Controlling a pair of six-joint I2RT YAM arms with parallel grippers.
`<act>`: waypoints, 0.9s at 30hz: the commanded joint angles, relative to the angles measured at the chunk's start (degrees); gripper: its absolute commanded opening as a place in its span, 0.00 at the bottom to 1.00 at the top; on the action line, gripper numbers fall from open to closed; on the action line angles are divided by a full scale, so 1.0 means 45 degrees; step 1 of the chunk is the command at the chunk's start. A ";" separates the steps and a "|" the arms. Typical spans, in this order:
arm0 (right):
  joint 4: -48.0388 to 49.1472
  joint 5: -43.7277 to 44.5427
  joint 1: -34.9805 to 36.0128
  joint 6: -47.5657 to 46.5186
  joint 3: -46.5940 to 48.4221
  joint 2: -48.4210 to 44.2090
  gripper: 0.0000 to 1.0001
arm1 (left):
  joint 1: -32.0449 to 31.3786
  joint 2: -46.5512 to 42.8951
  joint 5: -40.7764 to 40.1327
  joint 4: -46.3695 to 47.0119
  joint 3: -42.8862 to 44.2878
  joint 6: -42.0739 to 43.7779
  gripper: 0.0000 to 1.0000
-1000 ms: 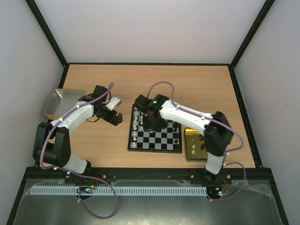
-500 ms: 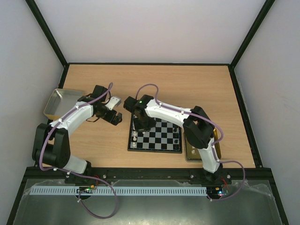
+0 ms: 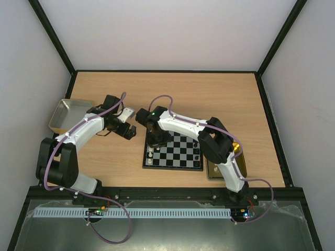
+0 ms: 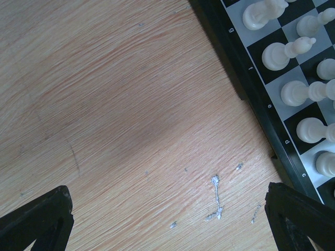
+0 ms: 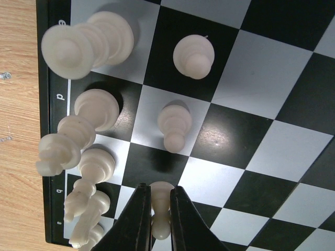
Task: Set up the chess pieces on the board
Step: Place the chess piece on the chessboard.
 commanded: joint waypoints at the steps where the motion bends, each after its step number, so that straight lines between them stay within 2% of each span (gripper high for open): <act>1: -0.0195 -0.0159 0.0010 -0.0285 0.0273 0.0233 0.09 | 0.0119 -0.0255 -0.0102 -0.0103 -0.0069 -0.0045 1.00; 19: -0.0334 0.0110 -0.0002 -0.0412 0.0617 0.0311 0.16 | 0.0200 -0.0228 -0.0124 -0.0087 -0.0123 -0.0015 0.99; 27: -0.0233 -0.0032 -0.1028 0.0432 -0.0488 -0.1821 0.23 | 0.0240 -0.0272 -0.0083 -0.0122 -0.0143 -0.0003 0.99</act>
